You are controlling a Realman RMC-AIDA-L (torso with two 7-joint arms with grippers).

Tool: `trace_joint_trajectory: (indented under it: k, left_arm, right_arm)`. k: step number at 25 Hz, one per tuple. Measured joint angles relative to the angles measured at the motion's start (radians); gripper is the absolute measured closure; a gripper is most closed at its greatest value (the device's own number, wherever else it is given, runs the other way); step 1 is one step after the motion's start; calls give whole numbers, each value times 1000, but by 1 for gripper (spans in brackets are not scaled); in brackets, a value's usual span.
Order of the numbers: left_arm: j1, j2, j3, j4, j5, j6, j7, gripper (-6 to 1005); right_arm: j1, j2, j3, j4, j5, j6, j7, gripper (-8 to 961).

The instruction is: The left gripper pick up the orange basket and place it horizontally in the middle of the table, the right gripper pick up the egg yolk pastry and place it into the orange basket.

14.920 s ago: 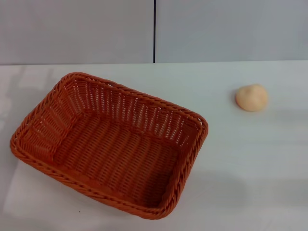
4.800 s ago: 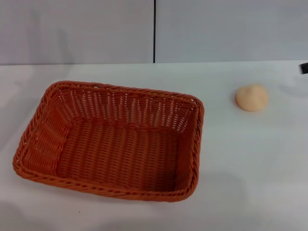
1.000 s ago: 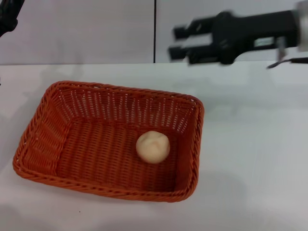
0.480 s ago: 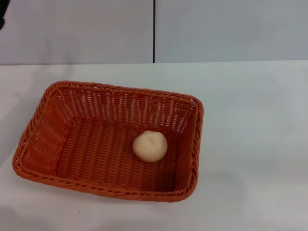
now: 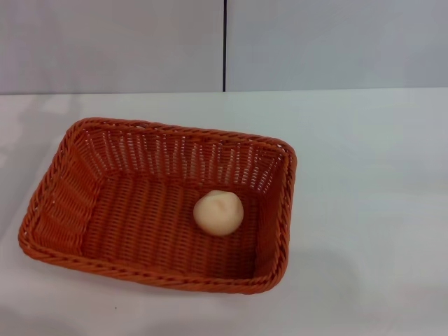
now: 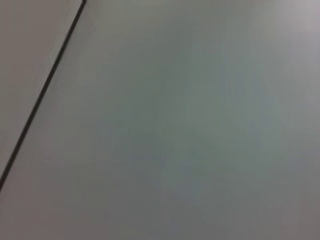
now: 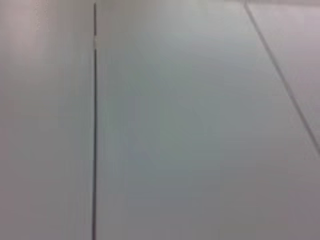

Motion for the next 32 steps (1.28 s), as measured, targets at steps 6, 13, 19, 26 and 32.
trace_joint_trajectory:
  k: [6, 13, 19, 26, 32]
  left_arm:
    - [1, 0, -5, -25, 0, 15, 12, 533]
    - [-5, -1, -5, -39, 0, 37, 13, 533]
    - [-5, -1, -5, -40, 0, 38, 13, 533]
    - [-8, -2, -5, -40, 0, 42, 14, 533]
    - [-13, -4, -5, -40, 0, 49, 15, 533]
  right_arm:
    - [19, 0, 4, 39, 27, -1, -49, 266]
    - [31, -1, 5, 42, 29, 1, -51, 267]
    - [39, -1, 6, 61, 30, 0, -51, 267]
    - [55, 0, 6, 68, 30, -3, -51, 268]
    - [57, 1, 3, 71, 30, -3, -50, 268]
